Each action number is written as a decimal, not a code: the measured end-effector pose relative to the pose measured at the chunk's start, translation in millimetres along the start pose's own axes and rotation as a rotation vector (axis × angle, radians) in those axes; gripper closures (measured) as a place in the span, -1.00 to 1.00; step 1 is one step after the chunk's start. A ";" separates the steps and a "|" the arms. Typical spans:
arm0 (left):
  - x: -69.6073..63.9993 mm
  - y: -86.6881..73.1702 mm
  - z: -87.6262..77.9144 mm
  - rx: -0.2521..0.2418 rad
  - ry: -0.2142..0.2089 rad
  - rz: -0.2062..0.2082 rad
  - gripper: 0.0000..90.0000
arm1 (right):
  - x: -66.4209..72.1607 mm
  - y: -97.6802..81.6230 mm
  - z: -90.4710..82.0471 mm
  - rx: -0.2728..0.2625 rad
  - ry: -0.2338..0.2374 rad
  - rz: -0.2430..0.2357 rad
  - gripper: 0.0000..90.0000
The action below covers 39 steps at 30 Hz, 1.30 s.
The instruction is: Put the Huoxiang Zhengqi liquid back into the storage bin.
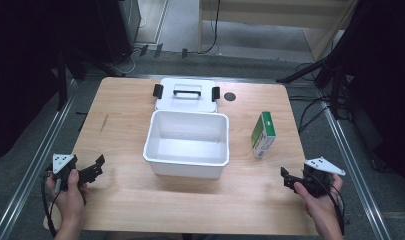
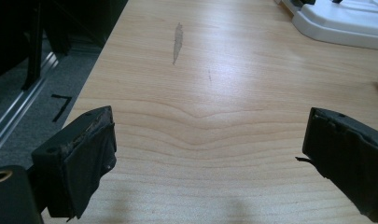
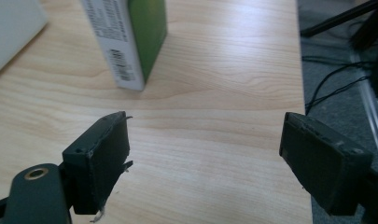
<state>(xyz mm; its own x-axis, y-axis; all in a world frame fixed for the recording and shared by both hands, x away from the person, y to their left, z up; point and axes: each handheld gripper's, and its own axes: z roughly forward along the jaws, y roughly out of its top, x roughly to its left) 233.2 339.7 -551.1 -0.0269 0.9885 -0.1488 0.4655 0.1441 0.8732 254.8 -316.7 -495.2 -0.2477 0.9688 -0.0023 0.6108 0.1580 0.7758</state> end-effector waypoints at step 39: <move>1.1 0.7 1.5 0.014 0.002 -0.015 -0.92 | 45.9 180.8 6.4 0.769 0.082 -0.153 -0.41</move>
<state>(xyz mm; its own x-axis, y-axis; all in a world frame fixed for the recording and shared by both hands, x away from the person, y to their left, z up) 234.8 340.8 -551.3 -0.0362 0.9863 -0.1610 0.4777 0.1586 0.8641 358.6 -242.4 -359.1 -0.4075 0.9132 -0.0041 0.9068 0.4051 0.1168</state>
